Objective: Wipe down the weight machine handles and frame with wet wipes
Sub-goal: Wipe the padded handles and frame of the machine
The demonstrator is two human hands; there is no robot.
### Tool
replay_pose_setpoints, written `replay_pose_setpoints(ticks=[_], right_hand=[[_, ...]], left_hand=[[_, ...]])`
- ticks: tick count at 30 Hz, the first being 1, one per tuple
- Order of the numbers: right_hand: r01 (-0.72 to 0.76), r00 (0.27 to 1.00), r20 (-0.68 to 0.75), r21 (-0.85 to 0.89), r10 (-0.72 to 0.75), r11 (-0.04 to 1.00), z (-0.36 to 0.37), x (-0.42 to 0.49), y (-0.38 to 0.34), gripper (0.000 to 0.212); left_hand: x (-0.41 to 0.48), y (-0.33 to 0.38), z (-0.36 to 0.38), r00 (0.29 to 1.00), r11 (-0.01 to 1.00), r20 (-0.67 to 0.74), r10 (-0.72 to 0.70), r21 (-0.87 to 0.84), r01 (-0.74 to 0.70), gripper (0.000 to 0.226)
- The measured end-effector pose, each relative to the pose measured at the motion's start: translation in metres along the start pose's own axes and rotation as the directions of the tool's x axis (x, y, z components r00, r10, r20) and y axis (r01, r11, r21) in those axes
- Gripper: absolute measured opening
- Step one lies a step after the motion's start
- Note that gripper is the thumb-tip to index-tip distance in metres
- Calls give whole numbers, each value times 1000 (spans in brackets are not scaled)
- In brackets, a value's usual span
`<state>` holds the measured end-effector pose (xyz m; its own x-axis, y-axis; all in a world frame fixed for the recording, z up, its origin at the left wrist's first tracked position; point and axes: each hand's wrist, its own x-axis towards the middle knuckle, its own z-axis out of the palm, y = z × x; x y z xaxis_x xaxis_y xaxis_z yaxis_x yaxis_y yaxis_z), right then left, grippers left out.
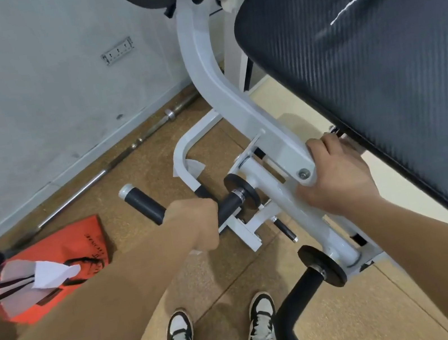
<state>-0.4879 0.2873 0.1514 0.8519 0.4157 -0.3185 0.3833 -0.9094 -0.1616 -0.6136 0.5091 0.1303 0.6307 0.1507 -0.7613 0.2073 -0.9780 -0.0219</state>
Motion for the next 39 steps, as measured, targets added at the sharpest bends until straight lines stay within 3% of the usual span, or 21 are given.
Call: replay_pose_setpoints(ticks=[2, 6, 9, 11, 13, 15, 18, 21, 23, 24, 26, 28, 29, 30, 32, 34, 37, 39], right_hand=[[-11, 1000, -8, -12, 11, 1000, 2, 0, 0, 81], [-69, 998, -16, -32, 68, 997, 4, -1, -6, 80], [-207, 977, -48, -2, 207, 978, 5, 5, -26, 78], [-249, 963, -102, 32, 251, 968, 12, 4, -35, 75], [-244, 956, -167, 15, 243, 970, 18, 2, -38, 70], [-234, 953, -205, -38, 222, 972, 21, 2, -36, 69], [-233, 949, -230, -59, 214, 971, 25, 5, -35, 69], [-227, 949, -240, -68, 205, 971, 30, 7, -35, 71], [-224, 947, -252, -72, 200, 972, 31, 7, -32, 71], [-227, 947, -252, -80, 200, 971, 31, 8, -32, 71], [-232, 948, -244, -80, 207, 969, 32, 8, -31, 70], [-229, 944, -259, -76, 203, 970, 35, 7, -29, 70], [-232, 941, -271, -78, 203, 970, 36, 7, -28, 70], [-236, 939, -274, -84, 205, 968, 36, 8, -28, 71], [-236, 942, -267, -90, 205, 968, 35, 9, -30, 71], [-235, 941, -270, -97, 202, 967, 35, 10, -29, 70], [-239, 940, -276, -114, 201, 964, 36, 8, -29, 69], [-235, 942, -274, -118, 196, 965, 36, 9, -29, 70]], left_hand=[[-3, 5, 17, 985, 998, -170, -20, 47, 28, 21], [-22, -2, 70, 865, 980, -491, 102, 198, -3, 83], [-38, -26, 84, 828, 911, -479, 291, 403, -87, 106], [-39, -39, 76, 822, 839, -405, 399, 523, -150, 106], [-25, -50, 55, 853, 810, -333, 402, 563, -163, 99], [-10, -54, 32, 888, 809, -241, 393, 550, -208, 63], [7, -49, 10, 928, 842, 13, 372, 415, -343, 12], [15, -51, 1, 927, 885, 154, 341, 282, -372, 22], [9, -54, 15, 921, 876, -18, 390, 317, -365, 17], [4, -59, 27, 881, 847, -153, 447, 390, -361, 16], [-4, -77, 54, 755, 776, -338, 562, 532, -339, 44], [0, -104, 67, 646, 726, -431, 630, 622, -292, 71], [4, -114, 65, 633, 707, -425, 647, 645, -291, 72], [5, -120, 58, 670, 706, -373, 642, 629, -326, 64], [2, -117, 30, 827, 766, -253, 503, 573, -291, 35], [8, -105, 5, 922, 815, -70, 380, 497, -298, 25], [18, -90, -23, 935, 815, 196, 296, 459, -354, 6], [23, -90, -18, 944, 837, 228, 237, 446, -318, 10]])
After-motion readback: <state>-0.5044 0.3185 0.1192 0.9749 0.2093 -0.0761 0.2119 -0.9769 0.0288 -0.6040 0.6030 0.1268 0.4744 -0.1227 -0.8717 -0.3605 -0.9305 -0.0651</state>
